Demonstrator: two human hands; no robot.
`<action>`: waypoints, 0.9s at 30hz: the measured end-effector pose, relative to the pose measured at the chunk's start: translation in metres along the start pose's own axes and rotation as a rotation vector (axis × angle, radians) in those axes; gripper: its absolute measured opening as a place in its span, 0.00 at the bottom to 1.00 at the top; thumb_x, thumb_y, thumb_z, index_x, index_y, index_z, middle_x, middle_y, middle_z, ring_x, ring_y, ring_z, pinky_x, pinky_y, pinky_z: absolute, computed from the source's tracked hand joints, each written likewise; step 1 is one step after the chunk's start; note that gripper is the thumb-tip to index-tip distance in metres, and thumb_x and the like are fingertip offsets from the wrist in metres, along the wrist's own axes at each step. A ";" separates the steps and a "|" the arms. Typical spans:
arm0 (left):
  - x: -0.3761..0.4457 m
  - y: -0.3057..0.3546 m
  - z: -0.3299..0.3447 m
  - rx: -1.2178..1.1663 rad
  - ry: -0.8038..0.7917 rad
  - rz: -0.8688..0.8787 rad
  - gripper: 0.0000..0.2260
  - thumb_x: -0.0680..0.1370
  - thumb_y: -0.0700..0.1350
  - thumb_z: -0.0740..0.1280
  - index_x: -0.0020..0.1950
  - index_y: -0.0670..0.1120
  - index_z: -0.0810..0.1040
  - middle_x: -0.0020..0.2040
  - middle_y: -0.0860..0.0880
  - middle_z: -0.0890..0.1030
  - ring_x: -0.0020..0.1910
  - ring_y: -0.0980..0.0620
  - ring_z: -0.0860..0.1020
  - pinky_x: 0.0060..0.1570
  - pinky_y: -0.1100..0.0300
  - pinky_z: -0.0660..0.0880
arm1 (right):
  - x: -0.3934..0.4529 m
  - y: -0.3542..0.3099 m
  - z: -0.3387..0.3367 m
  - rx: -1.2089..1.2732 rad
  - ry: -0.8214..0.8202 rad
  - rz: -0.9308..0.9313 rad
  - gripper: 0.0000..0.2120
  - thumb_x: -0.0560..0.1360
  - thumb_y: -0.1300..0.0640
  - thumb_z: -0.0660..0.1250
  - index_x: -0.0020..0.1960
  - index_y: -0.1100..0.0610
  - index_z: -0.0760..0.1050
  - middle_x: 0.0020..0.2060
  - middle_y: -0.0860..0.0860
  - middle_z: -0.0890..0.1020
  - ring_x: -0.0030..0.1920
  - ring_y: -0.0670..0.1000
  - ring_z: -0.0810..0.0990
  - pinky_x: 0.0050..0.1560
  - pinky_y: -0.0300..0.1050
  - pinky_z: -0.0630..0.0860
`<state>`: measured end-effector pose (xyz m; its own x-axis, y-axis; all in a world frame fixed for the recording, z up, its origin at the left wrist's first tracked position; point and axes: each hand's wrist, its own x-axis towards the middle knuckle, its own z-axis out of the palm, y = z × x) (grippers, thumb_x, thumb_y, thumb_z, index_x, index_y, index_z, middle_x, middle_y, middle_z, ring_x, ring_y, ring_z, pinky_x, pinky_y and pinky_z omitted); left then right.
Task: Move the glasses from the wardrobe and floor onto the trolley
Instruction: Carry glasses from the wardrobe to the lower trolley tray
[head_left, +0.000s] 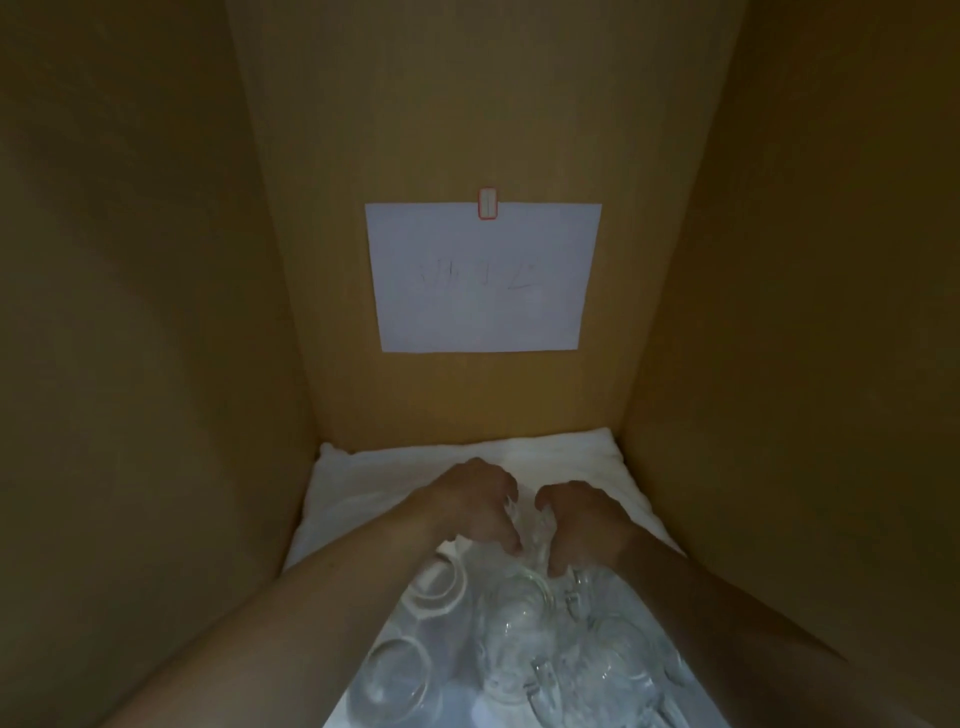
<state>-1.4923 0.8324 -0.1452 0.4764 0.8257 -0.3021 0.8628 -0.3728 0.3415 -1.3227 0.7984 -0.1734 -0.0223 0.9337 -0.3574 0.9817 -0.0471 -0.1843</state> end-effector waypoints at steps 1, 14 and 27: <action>0.001 -0.002 -0.002 0.005 0.031 0.003 0.35 0.66 0.56 0.80 0.71 0.53 0.75 0.66 0.51 0.78 0.57 0.51 0.78 0.44 0.64 0.73 | 0.000 0.001 0.000 0.026 0.018 0.002 0.47 0.62 0.52 0.83 0.76 0.49 0.66 0.68 0.50 0.74 0.66 0.51 0.75 0.61 0.45 0.76; -0.032 -0.003 -0.078 -0.256 0.768 -0.111 0.29 0.60 0.59 0.81 0.53 0.57 0.68 0.50 0.53 0.71 0.41 0.55 0.74 0.35 0.59 0.70 | -0.049 0.009 -0.087 1.053 0.566 0.016 0.31 0.58 0.57 0.86 0.55 0.47 0.75 0.50 0.47 0.80 0.47 0.49 0.81 0.40 0.46 0.82; -0.121 0.080 -0.083 -1.392 0.826 -0.137 0.37 0.67 0.45 0.80 0.73 0.42 0.69 0.62 0.41 0.79 0.49 0.44 0.81 0.38 0.58 0.77 | -0.140 0.040 -0.095 2.167 0.053 -0.529 0.15 0.73 0.54 0.76 0.58 0.58 0.85 0.61 0.58 0.83 0.59 0.59 0.83 0.54 0.55 0.81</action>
<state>-1.4945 0.7382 -0.0070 -0.1988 0.9799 -0.0189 -0.1424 -0.0098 0.9898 -1.2620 0.6998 -0.0438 -0.0938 0.9937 0.0607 -0.7495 -0.0304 -0.6613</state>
